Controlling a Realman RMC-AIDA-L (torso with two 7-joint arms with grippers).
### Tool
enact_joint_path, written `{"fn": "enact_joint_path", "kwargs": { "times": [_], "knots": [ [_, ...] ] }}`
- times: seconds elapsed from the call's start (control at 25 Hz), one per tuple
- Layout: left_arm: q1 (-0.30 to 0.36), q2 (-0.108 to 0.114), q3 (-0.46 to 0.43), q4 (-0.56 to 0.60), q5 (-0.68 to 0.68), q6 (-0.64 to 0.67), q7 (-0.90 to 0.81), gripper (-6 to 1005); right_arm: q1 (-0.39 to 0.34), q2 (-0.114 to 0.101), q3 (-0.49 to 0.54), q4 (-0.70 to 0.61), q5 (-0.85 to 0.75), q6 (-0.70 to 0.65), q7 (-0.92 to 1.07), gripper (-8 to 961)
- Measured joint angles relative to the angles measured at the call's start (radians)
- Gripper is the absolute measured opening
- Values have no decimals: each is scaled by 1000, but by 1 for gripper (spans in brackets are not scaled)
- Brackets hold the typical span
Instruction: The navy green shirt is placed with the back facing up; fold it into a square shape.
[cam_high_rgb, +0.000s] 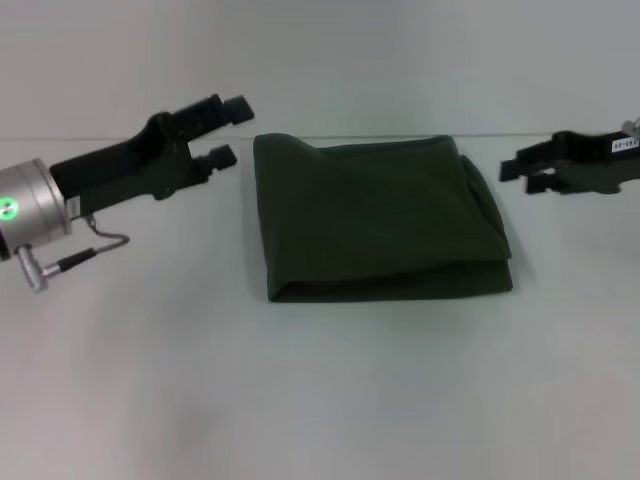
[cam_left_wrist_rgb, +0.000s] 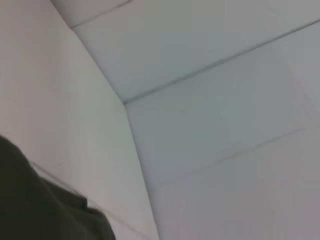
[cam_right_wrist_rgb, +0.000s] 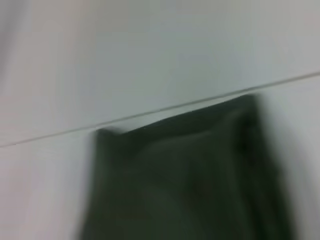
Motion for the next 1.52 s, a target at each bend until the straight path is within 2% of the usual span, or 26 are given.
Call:
{"fn": "enact_joint_path", "kwargs": {
  "times": [0.08, 0.28, 0.36, 0.44, 0.48, 0.56, 0.6, 0.64, 0.8, 1.0, 1.52],
  "knots": [
    [5, 11, 17, -6, 12, 36, 11, 874, -42, 5, 50, 4, 129, -83, -117, 494],
    [16, 61, 87, -81, 35, 130, 24, 874, -237, 61, 209, 30, 487, -212, -478, 502],
    [20, 69, 102, -100, 51, 140, -2, 873, -300, 71, 253, 42, 568, -218, -546, 516],
    [22, 63, 103, -104, 67, 129, -37, 873, -352, 66, 297, 74, 632, -224, -585, 530],
    [23, 51, 103, -105, 74, 108, -61, 873, -377, 58, 329, 95, 666, -227, -602, 537],
    [23, 27, 105, -111, 80, 46, -109, 873, -406, 47, 375, 123, 703, -238, -614, 624],
    [22, 13, 106, -117, 81, 10, -130, 873, -415, 43, 395, 133, 715, -247, -616, 668],
    [17, -17, 107, -131, 93, -81, -166, 873, -420, 38, 409, 139, 720, -254, -616, 711],
    [11, -47, 107, -159, 117, -187, -201, 873, -419, 31, 437, 147, 725, -269, -609, 815],
    [4, -59, 107, -204, 124, -261, -212, 873, -399, 29, 442, 147, 725, -273, -607, 914],
    [-17, -65, 106, -251, 124, -347, -229, 874, -389, 29, 448, 149, 727, -276, -605, 914]
  ]
}}
